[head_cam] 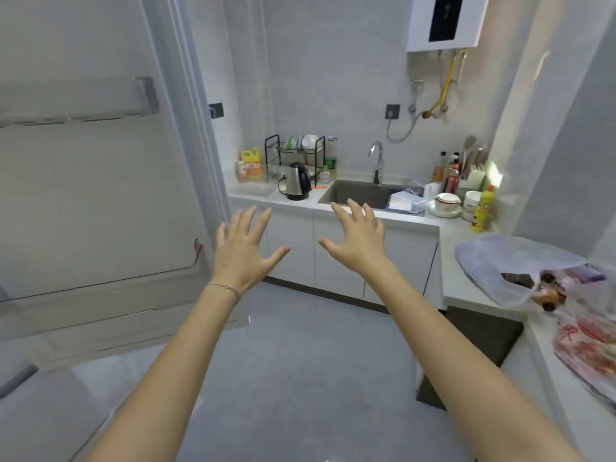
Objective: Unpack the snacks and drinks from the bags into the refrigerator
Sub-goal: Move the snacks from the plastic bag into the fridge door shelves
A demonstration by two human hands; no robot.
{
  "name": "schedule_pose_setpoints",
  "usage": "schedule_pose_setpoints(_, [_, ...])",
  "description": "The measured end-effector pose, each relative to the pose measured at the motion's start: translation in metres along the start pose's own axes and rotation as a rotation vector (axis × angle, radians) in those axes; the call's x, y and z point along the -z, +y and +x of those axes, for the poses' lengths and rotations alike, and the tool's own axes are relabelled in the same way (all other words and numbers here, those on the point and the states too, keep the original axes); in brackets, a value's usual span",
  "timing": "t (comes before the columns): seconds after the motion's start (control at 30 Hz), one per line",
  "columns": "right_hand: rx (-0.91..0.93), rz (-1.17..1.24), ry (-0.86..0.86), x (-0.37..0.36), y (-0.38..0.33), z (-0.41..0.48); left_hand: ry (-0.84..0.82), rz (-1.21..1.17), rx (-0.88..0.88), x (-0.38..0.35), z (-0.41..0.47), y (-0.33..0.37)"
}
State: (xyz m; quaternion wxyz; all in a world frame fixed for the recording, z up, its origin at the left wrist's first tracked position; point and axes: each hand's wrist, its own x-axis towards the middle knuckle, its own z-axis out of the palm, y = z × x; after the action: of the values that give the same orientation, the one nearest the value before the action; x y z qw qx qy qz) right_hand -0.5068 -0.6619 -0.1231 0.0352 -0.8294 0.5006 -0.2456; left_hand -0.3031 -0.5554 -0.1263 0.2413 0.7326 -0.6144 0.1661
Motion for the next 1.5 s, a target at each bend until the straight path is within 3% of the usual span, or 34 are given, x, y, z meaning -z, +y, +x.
schedule_pose_setpoints(0.27, [-0.274,-0.106,0.043,0.045,0.163,-0.039,-0.154,-0.106,-0.239,-0.096,0.049,0.145])
schedule_pose_setpoints(0.87, [-0.723,-0.226,0.121,0.106,0.471,-0.077,-0.270,-0.341,-0.614,-0.276,0.146,0.469])
schedule_pose_setpoints(1.13, [-0.941,-0.297,0.114,0.098,0.568,-0.096,-0.383,-0.411,-0.838,-0.379,0.167,0.570])
schedule_pose_setpoints(1.5, [-1.312,-0.150,0.020,0.049,0.641,-0.129,-0.564,-0.462,-1.193,-0.469,0.176,0.665])
